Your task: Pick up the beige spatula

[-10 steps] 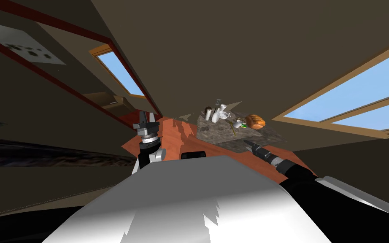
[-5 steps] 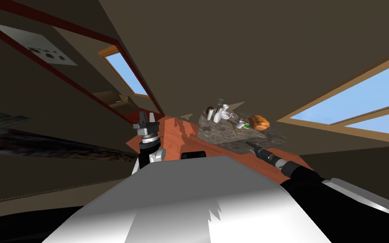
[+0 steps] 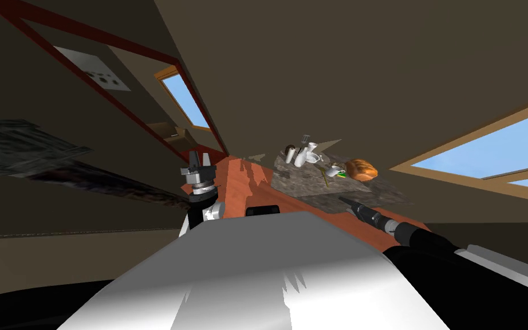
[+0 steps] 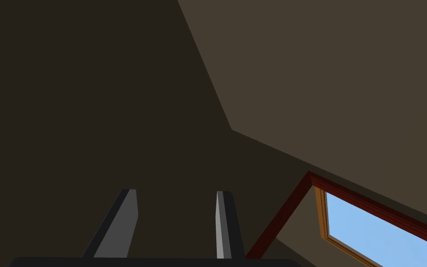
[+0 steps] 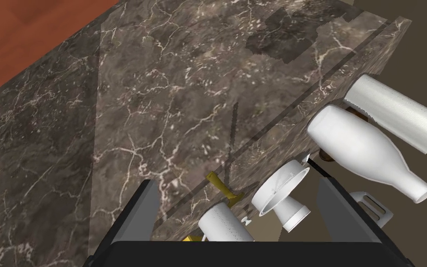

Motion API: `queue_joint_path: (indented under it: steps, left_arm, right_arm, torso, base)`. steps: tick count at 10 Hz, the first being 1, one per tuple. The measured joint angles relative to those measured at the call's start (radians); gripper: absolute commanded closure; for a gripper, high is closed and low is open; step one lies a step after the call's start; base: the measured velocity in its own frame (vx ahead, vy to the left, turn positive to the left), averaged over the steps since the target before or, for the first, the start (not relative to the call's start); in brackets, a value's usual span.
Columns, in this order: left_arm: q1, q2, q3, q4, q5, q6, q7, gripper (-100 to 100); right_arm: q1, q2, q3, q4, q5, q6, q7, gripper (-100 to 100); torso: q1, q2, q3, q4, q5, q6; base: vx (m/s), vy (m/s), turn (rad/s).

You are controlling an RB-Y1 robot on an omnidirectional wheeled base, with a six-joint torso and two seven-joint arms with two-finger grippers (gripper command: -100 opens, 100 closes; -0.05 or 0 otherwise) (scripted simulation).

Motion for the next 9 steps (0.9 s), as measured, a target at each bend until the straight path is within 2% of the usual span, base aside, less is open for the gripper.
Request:
queue_joint_path:
  steps: [2,8,9]
  left_arm:
    - [0.000,0.000,0.000,0.000,0.000,0.000,0.000,0]
    - [0.000,0.000,0.000,0.000,0.000,0.000,0.000,0]
    - [0.000,0.000,0.000,0.000,0.000,0.000,0.000,0]
  right_arm:
    - [0.014,-0.014,-0.005,0.007,-0.002,0.003,-0.005,-100]
    - [0.016,-0.015,-0.006,0.008,-0.002,0.003,-0.005,-100]
    - [0.016,-0.015,-0.006,0.008,-0.002,0.003,-0.005,-100]
  torso:
    - [-0.002,-0.002,-0.001,0.000,-0.001,0.001]
    - [-0.002,-0.003,-0.002,-0.001,-0.001,0.000]
    - [-0.002,-0.003,-0.002,-0.001,-0.001,0.001]
  base:
    - [0.004,-0.003,-0.013]
    - [0.000,0.000,0.000]
    - [0.007,0.052,0.222]
